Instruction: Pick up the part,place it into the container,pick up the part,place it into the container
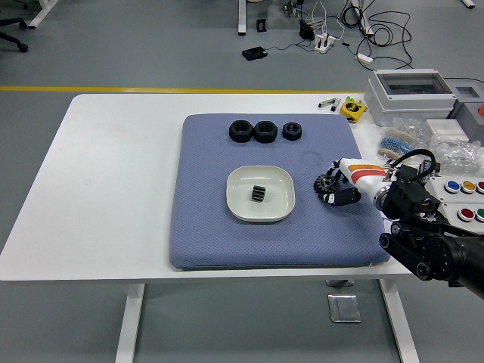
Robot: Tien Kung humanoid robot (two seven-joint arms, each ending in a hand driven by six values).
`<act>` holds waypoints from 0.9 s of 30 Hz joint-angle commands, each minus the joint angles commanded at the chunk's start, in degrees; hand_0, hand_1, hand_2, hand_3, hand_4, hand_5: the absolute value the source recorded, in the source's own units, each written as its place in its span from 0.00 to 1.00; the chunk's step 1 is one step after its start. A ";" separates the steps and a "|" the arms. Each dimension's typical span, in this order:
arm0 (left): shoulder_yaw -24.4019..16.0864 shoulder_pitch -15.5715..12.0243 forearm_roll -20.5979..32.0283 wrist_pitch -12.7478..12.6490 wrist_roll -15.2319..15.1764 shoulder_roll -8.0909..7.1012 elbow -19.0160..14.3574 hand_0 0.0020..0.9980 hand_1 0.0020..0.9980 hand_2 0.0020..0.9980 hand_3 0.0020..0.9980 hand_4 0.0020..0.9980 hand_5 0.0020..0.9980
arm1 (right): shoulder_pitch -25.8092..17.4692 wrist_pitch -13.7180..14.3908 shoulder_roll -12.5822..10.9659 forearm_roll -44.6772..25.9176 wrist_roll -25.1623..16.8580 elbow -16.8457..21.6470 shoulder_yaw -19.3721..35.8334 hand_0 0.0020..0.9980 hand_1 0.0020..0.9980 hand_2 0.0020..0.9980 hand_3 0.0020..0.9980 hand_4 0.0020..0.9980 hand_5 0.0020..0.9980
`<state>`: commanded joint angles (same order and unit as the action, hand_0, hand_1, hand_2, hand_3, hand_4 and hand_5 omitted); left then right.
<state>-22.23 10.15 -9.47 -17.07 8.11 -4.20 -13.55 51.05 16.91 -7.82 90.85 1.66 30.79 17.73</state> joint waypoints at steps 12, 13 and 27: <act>0.39 0.31 0.71 0.01 -0.29 0.02 0.01 0.54 0.57 0.66 0.59 0.59 0.56 | -0.55 1.74 -1.00 -0.27 -1.28 1.23 -0.03 0.07 0.27 0.41 0.48 0.63 0.39; 0.38 0.34 0.69 0.01 -0.27 0.02 0.01 0.54 0.57 0.66 0.59 0.59 0.56 | -0.54 1.99 -1.07 -0.25 -1.49 1.48 0.04 0.07 0.27 0.41 0.48 0.63 0.39; 0.43 0.14 1.04 0.00 -0.34 -0.01 0.10 0.53 0.57 0.66 0.59 0.59 0.56 | -0.72 3.36 -1.98 0.01 -2.26 3.21 0.98 0.00 0.13 0.27 0.47 0.59 0.43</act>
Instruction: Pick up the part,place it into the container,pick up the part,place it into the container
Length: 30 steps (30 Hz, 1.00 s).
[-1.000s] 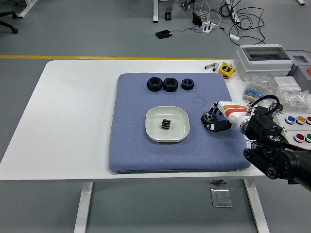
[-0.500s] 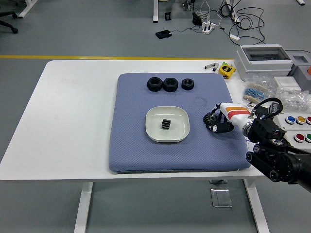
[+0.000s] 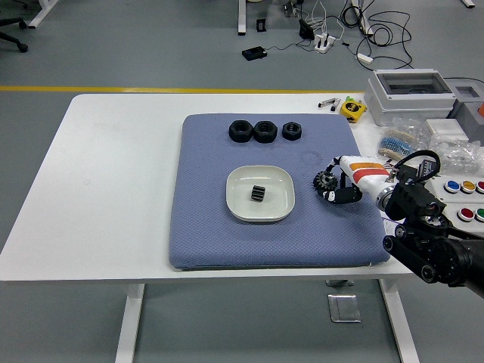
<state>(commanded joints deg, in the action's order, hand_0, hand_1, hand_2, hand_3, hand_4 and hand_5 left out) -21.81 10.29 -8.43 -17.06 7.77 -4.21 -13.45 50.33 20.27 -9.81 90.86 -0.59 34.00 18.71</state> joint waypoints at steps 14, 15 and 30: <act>0.22 -0.15 0.53 -0.03 -0.24 -0.04 0.11 0.54 0.56 0.66 0.59 0.59 0.56 | -0.11 0.81 -2.49 5.01 0.88 9.58 4.25 0.00 0.12 0.25 0.48 0.55 0.40; 0.20 -0.15 0.54 -0.03 -0.24 -0.04 0.11 0.54 0.56 0.66 0.59 0.59 0.56 | -0.09 0.88 -2.65 5.76 1.12 10.95 4.27 0.00 0.12 0.25 0.48 0.55 0.40; 0.30 -0.05 0.58 -0.03 -0.24 -0.11 0.11 0.54 0.56 0.66 0.59 0.59 0.56 | 1.61 -5.76 -0.27 14.53 8.44 20.76 0.06 0.02 0.13 0.27 0.49 0.56 0.32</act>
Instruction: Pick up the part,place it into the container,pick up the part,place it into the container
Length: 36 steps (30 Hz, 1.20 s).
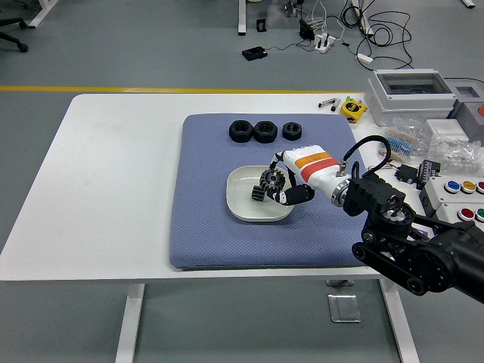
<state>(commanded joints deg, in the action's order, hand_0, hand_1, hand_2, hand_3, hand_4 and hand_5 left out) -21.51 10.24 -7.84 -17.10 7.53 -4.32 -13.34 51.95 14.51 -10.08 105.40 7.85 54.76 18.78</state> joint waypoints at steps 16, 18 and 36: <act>-0.52 -0.15 -1.11 -0.02 0.39 -0.05 -0.03 0.53 0.55 0.65 0.59 0.59 0.56 | -0.14 -0.89 -0.21 2.02 1.07 -0.40 0.21 0.09 0.18 0.34 0.58 0.72 0.33; -0.60 -0.21 -1.21 -0.02 0.43 -0.05 -0.04 0.53 0.55 0.65 0.59 0.59 0.56 | -0.16 -0.98 -0.25 2.26 1.02 -0.40 0.24 0.09 0.18 0.34 0.58 0.72 0.33; -0.69 -0.38 -1.38 -0.02 0.45 -0.04 -0.04 0.53 0.55 0.66 0.59 0.58 0.55 | -0.34 -1.44 -0.41 4.76 0.19 -0.40 0.98 0.18 0.28 0.54 0.87 1.00 0.46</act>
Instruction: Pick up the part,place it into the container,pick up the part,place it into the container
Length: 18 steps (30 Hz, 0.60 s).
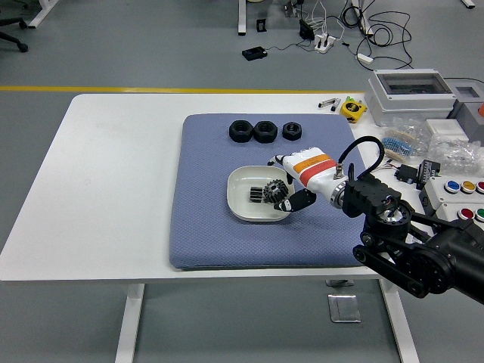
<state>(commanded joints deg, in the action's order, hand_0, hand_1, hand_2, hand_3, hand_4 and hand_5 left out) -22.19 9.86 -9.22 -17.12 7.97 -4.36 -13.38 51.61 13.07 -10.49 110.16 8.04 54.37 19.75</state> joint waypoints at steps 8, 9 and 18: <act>0.16 0.07 0.32 0.00 -0.10 -0.02 0.01 0.53 0.55 0.66 0.59 0.59 0.55 | -0.01 1.35 -0.28 -0.39 0.01 0.36 1.08 0.28 0.36 0.58 0.88 1.00 0.48; 0.18 0.08 0.36 0.00 -0.10 -0.02 0.00 0.53 0.55 0.66 0.59 0.59 0.55 | -0.09 1.71 -0.35 -0.64 -0.02 0.51 1.47 0.28 0.36 0.58 0.88 1.00 0.48; 0.48 0.16 0.92 -0.03 -0.30 -0.06 0.07 0.53 0.55 0.66 0.59 0.59 0.55 | -0.93 7.68 -2.04 -6.63 -0.92 2.53 6.09 0.37 0.49 0.63 0.87 1.00 0.48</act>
<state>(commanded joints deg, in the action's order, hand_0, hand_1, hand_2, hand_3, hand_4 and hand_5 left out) -21.71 10.01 -8.30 -17.16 7.67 -4.42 -13.31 50.68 20.75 -12.53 103.53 7.12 56.90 25.84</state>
